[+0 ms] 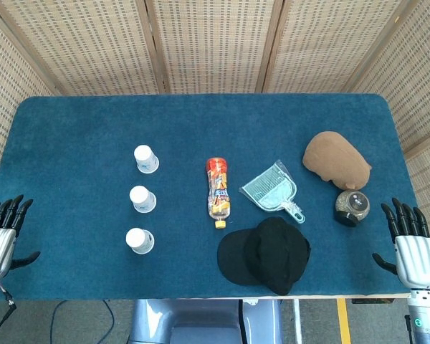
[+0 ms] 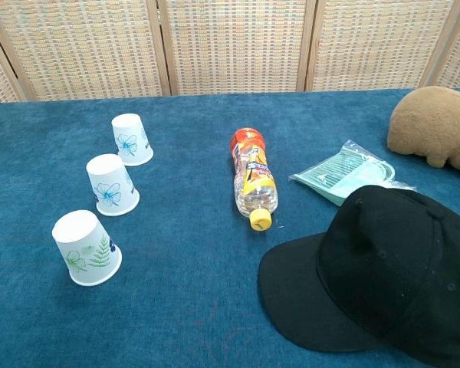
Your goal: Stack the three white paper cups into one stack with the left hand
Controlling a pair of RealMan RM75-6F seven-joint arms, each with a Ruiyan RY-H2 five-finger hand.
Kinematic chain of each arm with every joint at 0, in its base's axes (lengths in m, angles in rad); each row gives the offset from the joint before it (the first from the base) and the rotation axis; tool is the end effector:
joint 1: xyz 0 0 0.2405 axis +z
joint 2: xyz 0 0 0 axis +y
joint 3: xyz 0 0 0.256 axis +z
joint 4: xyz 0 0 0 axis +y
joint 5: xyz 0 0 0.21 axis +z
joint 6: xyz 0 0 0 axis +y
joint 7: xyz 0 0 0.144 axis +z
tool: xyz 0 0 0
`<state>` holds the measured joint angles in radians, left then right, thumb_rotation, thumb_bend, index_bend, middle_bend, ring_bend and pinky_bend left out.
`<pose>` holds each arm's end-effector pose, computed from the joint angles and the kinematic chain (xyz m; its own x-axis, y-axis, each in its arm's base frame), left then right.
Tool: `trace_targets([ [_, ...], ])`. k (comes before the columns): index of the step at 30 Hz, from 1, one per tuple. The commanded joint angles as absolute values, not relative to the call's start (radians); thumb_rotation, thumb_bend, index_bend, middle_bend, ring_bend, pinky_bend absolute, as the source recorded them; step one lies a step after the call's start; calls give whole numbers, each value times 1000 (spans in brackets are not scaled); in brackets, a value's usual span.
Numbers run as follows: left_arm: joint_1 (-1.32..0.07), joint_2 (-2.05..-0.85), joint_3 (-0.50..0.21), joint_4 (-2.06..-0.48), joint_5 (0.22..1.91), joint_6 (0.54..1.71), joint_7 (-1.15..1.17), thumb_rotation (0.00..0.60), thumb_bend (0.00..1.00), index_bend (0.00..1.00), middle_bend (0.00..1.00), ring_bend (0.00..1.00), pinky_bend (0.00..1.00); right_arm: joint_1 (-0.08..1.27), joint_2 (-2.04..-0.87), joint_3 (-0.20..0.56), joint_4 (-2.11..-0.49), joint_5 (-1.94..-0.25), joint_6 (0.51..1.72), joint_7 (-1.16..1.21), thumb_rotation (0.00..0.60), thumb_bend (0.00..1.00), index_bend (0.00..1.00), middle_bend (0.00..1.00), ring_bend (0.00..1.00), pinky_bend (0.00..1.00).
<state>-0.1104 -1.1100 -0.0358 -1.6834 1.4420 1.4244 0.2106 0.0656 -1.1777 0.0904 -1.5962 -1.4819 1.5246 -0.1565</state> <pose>-0.3046 0.1842 0.1481 0.5217 0.0760 0.8497 0.8520 0.0049 -0.5235 -0.3096 -0.1830 0.1537 0.4932 0.0628 0.8676 -0.8699 0.0350 0.4920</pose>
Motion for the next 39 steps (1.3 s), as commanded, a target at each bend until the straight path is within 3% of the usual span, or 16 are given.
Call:
trace_targets([
  [1,-116,-1108,-40,-1693,1447,1422,204,600,25,64,0,0,0,64,-1175,92,-1597,-1481,1528,-151,600,59,83,0,0,0],
  [6,-152,-1098,-54,-1734,1460,1389,211,600,31,183,0,0,0,62,-1170,95,-1596,-1474,1526,-136,600,59,87,0,0,0],
  [12,-217,-1089,-62,-1794,1481,1314,260,600,44,244,0,0,0,61,-1166,96,-1596,-1475,1529,-124,600,59,93,0,0,0],
  [17,-279,-1106,-66,-1820,1477,1229,300,600,120,348,0,0,0,62,-1165,97,-1593,-1470,1523,-116,600,58,98,0,0,0],
  [28,-430,-1184,-90,-1866,1318,1013,473,600,120,348,0,0,0,60,-1157,99,-1593,-1468,1523,-93,600,57,111,0,0,0],
  [39,-523,-1284,-97,-1876,1151,964,639,600,122,334,0,0,0,57,-1142,103,-1590,-1460,1520,-45,600,57,124,0,0,0],
])
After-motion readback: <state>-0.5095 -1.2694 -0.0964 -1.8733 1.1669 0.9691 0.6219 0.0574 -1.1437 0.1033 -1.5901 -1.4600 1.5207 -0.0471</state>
